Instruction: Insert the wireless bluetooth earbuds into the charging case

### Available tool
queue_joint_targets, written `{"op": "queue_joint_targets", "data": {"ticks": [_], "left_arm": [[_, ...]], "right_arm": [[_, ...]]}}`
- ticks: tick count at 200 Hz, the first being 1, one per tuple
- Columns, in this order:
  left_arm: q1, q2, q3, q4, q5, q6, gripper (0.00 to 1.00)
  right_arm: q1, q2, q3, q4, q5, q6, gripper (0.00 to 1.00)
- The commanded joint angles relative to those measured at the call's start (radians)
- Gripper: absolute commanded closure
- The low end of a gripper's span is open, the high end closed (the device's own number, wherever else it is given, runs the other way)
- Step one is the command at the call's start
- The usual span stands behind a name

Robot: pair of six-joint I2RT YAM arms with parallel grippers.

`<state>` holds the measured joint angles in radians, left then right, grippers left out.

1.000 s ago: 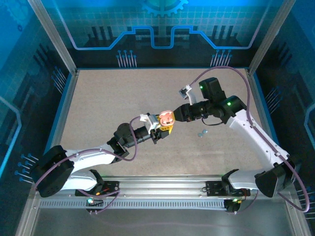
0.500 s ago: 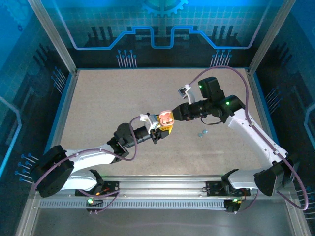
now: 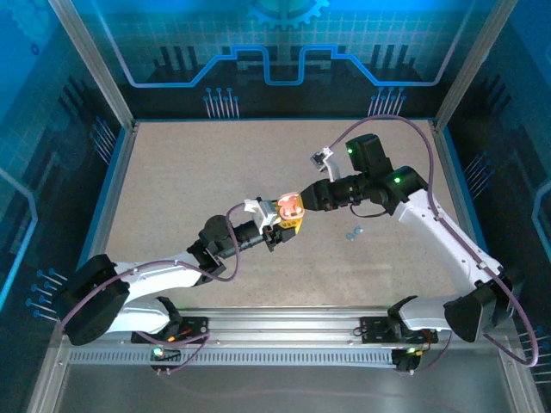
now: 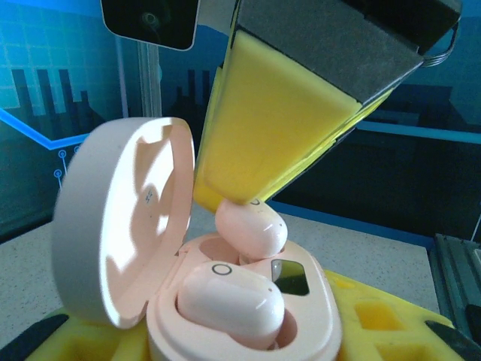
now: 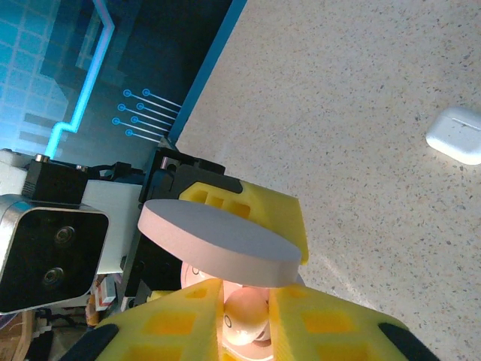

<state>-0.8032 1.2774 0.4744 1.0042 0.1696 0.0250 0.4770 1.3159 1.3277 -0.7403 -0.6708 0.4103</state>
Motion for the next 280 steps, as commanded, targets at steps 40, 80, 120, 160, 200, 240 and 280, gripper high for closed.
{"op": "queue_joint_targets", "data": {"ticks": [40, 80, 120, 160, 200, 240, 280], "left_arm": [[-0.005, -0.007, 0.029, 0.036, 0.008, -0.006, 0.61], [-0.005, -0.006, 0.03, 0.036, 0.008, -0.005, 0.61], [-0.005, 0.0, 0.036, 0.038, 0.013, -0.011, 0.61], [-0.006, -0.001, 0.038, 0.036, 0.012, -0.013, 0.61], [-0.006, 0.0, 0.04, 0.034, 0.01, -0.01, 0.61], [-0.005, -0.003, 0.035, 0.035, 0.008, -0.002, 0.61], [-0.006, -0.004, 0.026, 0.059, 0.062, 0.049, 0.61]], "right_arm": [[0.007, -0.003, -0.002, 0.019, -0.019, -0.01, 0.68], [0.009, -0.006, 0.001, 0.014, -0.019, -0.007, 0.72], [0.032, 0.016, 0.02, -0.032, 0.047, -0.027, 0.73], [0.04, 0.026, 0.047, -0.079, 0.148, -0.036, 0.64], [0.04, -0.002, 0.055, -0.089, 0.144, -0.046, 0.6], [0.02, -0.079, 0.04, -0.075, 0.149, -0.062, 0.58], [-0.018, -0.176, -0.007, 0.071, 0.18, 0.025, 0.53]]}}
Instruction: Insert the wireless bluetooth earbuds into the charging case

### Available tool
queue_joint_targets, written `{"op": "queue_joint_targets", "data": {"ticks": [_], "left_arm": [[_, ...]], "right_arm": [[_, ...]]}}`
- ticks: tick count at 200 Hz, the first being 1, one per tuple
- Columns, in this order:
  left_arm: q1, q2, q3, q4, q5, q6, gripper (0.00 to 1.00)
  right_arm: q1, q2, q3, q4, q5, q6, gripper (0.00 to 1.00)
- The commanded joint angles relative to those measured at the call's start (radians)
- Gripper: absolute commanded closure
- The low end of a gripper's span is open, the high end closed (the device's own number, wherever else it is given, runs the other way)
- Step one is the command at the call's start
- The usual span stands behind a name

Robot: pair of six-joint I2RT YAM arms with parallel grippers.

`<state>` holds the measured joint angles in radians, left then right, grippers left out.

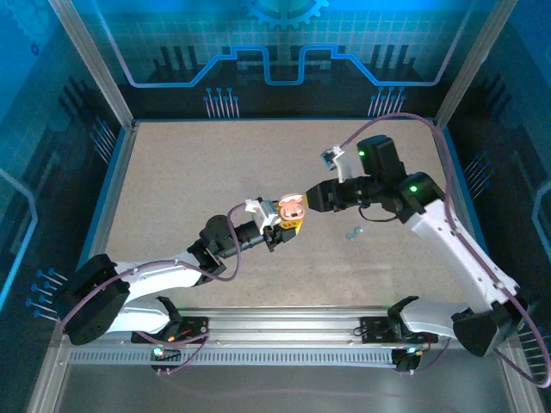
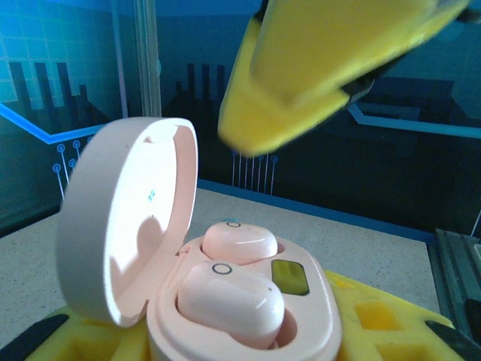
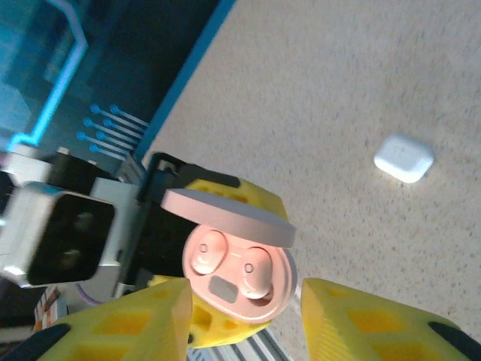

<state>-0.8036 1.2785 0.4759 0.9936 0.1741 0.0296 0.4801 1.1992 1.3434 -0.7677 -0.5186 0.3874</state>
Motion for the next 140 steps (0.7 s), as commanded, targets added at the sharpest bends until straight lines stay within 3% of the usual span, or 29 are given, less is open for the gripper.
{"op": "queue_joint_targets", "data": {"ticks": [1, 42, 76, 140], "left_arm": [[-0.005, -0.005, 0.024, 0.072, 0.06, 0.046, 0.61], [-0.005, -0.001, 0.023, 0.096, 0.107, 0.071, 0.62], [-0.006, -0.005, 0.032, 0.094, 0.102, 0.057, 0.62], [-0.007, -0.002, 0.039, 0.099, 0.068, 0.03, 0.62]], "right_arm": [[-0.021, -0.059, -0.023, 0.101, 0.03, 0.051, 0.53], [-0.021, 0.027, 0.054, 0.094, 0.032, 0.127, 0.48], [-0.005, 0.12, 0.102, 0.033, -0.025, 0.091, 0.46], [-0.002, 0.115, 0.058, -0.034, -0.109, 0.021, 0.45]]}}
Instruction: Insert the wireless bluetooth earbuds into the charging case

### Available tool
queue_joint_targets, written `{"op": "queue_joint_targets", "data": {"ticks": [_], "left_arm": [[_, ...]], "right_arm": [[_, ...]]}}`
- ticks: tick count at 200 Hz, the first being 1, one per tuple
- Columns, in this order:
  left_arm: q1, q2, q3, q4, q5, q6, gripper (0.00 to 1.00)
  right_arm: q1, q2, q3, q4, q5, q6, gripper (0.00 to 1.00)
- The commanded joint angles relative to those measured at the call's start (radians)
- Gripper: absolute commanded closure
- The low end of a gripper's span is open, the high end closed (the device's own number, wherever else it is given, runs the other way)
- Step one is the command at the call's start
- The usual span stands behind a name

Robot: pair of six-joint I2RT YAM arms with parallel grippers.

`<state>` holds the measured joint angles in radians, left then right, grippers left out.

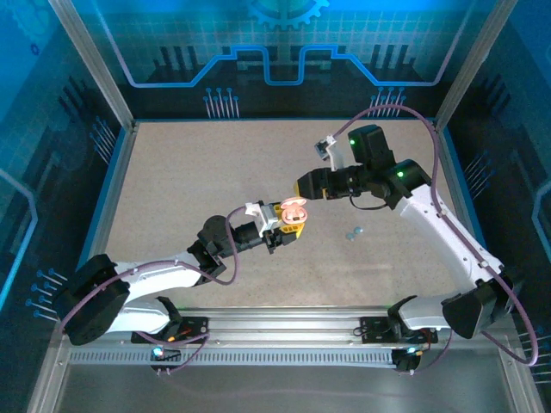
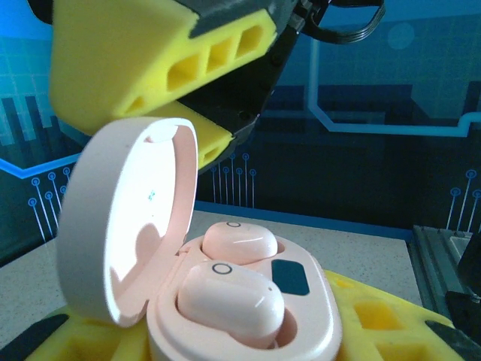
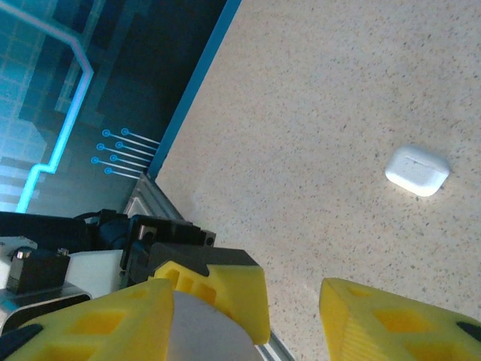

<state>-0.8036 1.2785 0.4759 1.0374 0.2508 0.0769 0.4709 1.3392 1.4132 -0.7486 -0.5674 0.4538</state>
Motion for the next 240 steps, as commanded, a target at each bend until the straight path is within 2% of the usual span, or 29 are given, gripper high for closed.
{"op": "queue_joint_targets", "data": {"ticks": [1, 83, 96, 110, 152, 185, 224, 240], "left_arm": [[-0.006, -0.001, 0.04, 0.055, -0.01, -0.018, 0.62], [-0.006, -0.005, 0.043, 0.067, -0.017, -0.035, 0.62], [-0.006, -0.003, 0.043, 0.07, -0.013, -0.039, 0.62], [-0.006, -0.004, 0.046, 0.072, -0.009, -0.041, 0.62], [-0.007, -0.003, 0.06, 0.075, 0.008, -0.052, 0.61], [-0.006, 0.001, 0.069, 0.073, 0.01, -0.056, 0.61], [-0.007, -0.001, 0.072, 0.067, 0.021, -0.058, 0.61], [-0.008, -0.001, 0.075, 0.056, 0.022, -0.057, 0.61]], "right_arm": [[0.008, -0.025, -0.012, -0.053, -0.063, -0.046, 0.45], [-0.02, -0.083, -0.098, -0.054, -0.128, -0.04, 0.46], [-0.043, -0.098, -0.135, 0.003, -0.191, -0.005, 0.45], [-0.077, -0.098, -0.181, 0.069, -0.316, 0.049, 0.43], [-0.087, -0.047, -0.212, 0.084, -0.482, 0.066, 0.39], [-0.072, -0.016, -0.226, 0.11, -0.541, 0.072, 0.43], [-0.079, -0.007, -0.233, 0.138, -0.539, 0.086, 0.47], [-0.079, -0.003, -0.234, 0.149, -0.553, 0.092, 0.56]]}}
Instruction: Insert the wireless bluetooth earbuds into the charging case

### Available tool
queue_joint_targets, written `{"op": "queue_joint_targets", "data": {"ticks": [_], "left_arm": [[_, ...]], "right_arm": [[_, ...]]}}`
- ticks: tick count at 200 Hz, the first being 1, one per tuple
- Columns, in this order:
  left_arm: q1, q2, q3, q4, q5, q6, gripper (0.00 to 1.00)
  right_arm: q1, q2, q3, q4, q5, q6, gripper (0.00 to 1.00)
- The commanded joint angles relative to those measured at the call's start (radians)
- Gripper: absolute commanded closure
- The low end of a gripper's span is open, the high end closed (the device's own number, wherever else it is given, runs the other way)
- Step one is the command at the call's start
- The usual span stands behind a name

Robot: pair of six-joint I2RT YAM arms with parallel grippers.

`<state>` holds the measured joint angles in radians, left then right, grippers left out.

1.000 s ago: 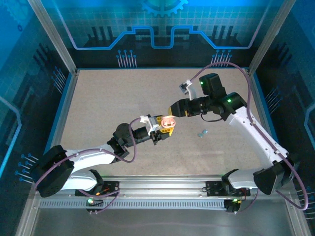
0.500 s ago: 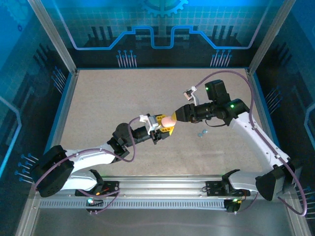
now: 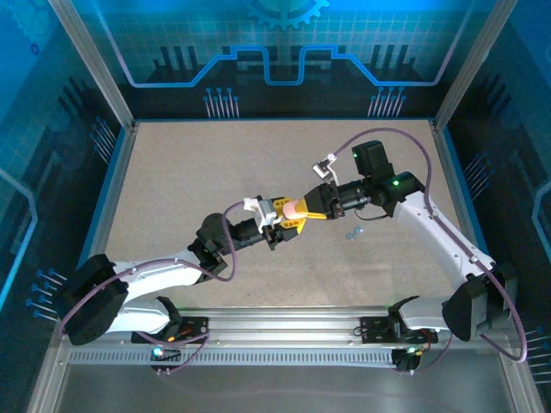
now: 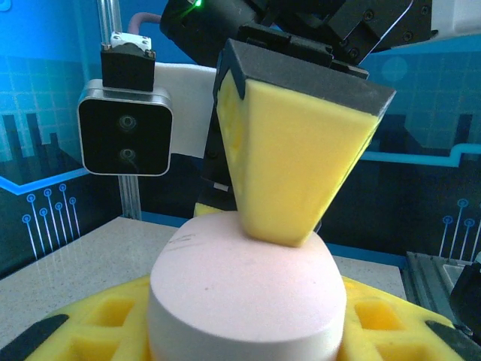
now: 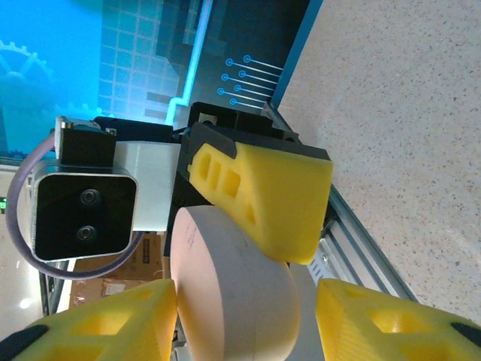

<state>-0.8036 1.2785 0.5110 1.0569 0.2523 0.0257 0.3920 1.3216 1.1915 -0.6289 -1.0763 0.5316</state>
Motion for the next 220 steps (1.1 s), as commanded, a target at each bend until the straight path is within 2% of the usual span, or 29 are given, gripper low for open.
{"op": "queue_joint_targets", "data": {"ticks": [1, 37, 69, 81, 105, 121, 147, 170, 182, 202, 220], "left_arm": [[-0.007, -0.001, 0.04, 0.036, 0.021, -0.006, 0.61], [-0.006, -0.003, 0.046, -0.011, -0.004, 0.008, 0.56], [-0.007, -0.019, 0.047, -0.073, -0.022, 0.026, 0.45], [-0.006, -0.029, 0.041, -0.09, -0.031, 0.035, 0.4], [-0.006, -0.057, 0.031, -0.149, -0.053, 0.061, 0.24], [-0.006, -0.083, 0.021, -0.182, -0.076, 0.074, 0.18], [-0.005, -0.145, -0.005, -0.248, -0.121, 0.107, 0.13], [-0.001, -0.228, -0.002, -0.389, -0.206, 0.101, 0.08], [0.005, -0.267, 0.004, -0.459, -0.245, 0.086, 0.01], [0.019, -0.321, 0.026, -0.583, -0.323, 0.032, 0.01], [0.046, -0.358, 0.088, -0.775, -0.402, -0.018, 0.01]], "right_arm": [[0.0, 0.014, -0.013, 0.029, -0.044, 0.014, 0.57], [-0.011, 0.01, -0.012, 0.017, -0.027, 0.011, 0.8], [-0.036, -0.011, -0.019, 0.053, -0.004, 0.044, 0.89], [-0.048, -0.02, -0.023, 0.079, 0.002, 0.062, 0.9], [-0.082, -0.047, -0.042, 0.136, 0.043, 0.102, 0.91], [-0.12, -0.061, -0.07, 0.198, 0.076, 0.144, 0.91], [-0.179, -0.066, -0.126, 0.265, 0.124, 0.195, 0.89], [-0.208, -0.041, -0.15, 0.205, 0.26, 0.166, 0.88], [-0.212, -0.008, -0.167, 0.196, 0.336, 0.178, 0.87], [-0.208, 0.067, -0.21, 0.28, 0.376, 0.225, 0.87], [-0.206, 0.147, -0.235, 0.358, 0.382, 0.263, 0.87]]}}
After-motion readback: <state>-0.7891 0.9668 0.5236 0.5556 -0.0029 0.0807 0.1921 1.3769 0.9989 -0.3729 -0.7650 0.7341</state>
